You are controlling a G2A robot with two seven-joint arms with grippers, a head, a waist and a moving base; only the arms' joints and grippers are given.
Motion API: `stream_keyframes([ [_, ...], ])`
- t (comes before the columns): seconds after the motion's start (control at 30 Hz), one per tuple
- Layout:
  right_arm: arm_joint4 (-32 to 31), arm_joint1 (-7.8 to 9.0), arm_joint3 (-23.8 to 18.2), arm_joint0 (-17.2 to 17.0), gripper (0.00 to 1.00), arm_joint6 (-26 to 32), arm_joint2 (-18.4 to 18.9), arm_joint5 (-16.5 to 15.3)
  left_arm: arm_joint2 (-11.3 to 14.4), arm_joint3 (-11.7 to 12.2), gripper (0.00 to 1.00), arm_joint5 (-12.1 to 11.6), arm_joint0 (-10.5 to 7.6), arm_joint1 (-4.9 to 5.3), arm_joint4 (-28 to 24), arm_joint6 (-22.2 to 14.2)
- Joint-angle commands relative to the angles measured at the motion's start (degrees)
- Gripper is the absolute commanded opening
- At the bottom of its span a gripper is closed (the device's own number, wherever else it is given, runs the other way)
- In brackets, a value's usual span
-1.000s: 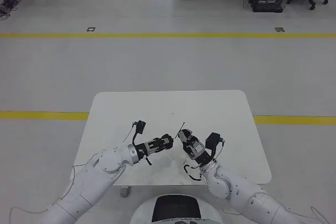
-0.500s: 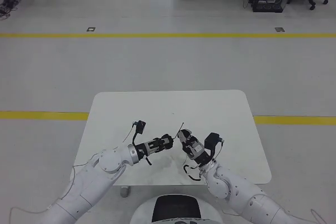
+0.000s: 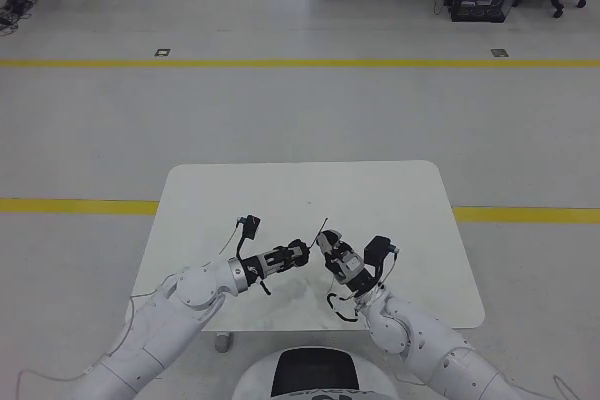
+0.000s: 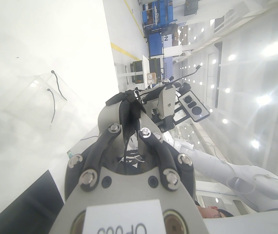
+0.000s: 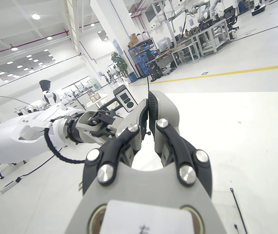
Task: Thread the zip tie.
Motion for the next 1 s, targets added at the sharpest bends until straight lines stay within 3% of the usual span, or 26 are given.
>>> stream_keyframes([
  [0.0,-0.2,-0.16,0.1,-0.1,0.0,0.1,0.3,-0.2,0.0,0.0,0.0,0.0,0.0,0.0,0.0,0.0],
  [0.97,-2.8,-1.88,0.2,-1.7,0.0,1.6,3.0,-0.3,0.0,0.0,0.0,0.0,0.0,0.0,0.0,0.0],
])
